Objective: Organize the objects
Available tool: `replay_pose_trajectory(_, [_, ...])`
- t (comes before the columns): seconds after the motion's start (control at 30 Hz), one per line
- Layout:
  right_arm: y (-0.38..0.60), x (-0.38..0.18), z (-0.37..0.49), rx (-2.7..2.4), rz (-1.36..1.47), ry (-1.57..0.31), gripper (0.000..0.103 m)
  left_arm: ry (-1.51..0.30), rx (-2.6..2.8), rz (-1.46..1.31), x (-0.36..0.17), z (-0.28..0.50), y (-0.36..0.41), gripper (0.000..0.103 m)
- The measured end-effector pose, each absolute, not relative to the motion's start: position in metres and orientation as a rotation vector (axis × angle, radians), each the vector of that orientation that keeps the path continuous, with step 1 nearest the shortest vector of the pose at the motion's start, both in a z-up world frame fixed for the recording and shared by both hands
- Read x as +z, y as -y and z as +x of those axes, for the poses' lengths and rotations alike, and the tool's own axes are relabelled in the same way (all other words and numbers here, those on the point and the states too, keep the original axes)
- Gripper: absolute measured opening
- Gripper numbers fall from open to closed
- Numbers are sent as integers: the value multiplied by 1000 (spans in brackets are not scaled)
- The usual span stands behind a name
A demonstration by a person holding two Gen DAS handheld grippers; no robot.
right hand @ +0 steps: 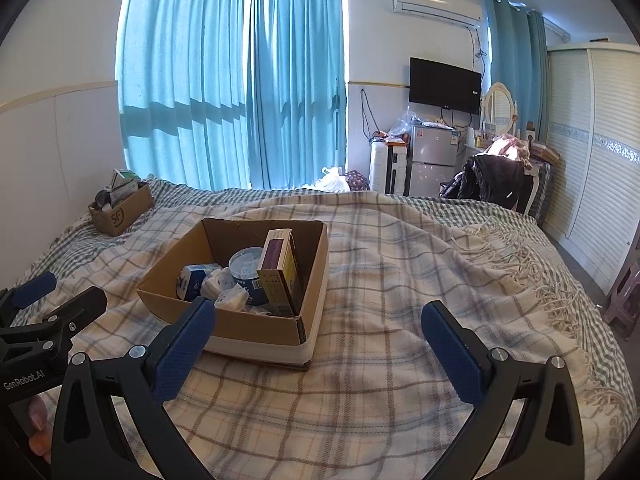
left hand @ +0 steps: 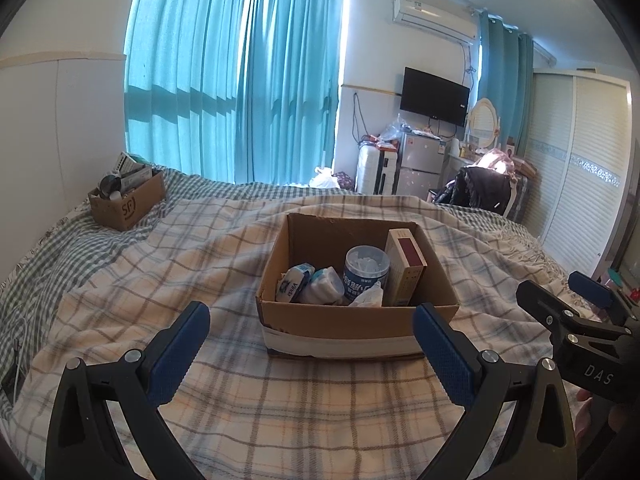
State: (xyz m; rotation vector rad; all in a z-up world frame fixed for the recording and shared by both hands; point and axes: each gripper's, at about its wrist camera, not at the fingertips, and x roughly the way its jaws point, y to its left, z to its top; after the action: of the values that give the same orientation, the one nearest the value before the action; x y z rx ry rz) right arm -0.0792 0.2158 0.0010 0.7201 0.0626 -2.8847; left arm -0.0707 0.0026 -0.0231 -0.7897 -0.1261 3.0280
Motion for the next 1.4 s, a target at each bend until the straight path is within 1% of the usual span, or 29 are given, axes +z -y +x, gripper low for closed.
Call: replay_pose_trajectory(1.4, [-218, -6, -83, -2886, 765, -43, 103, 136, 3033, -845, -28, -73, 4, 103])
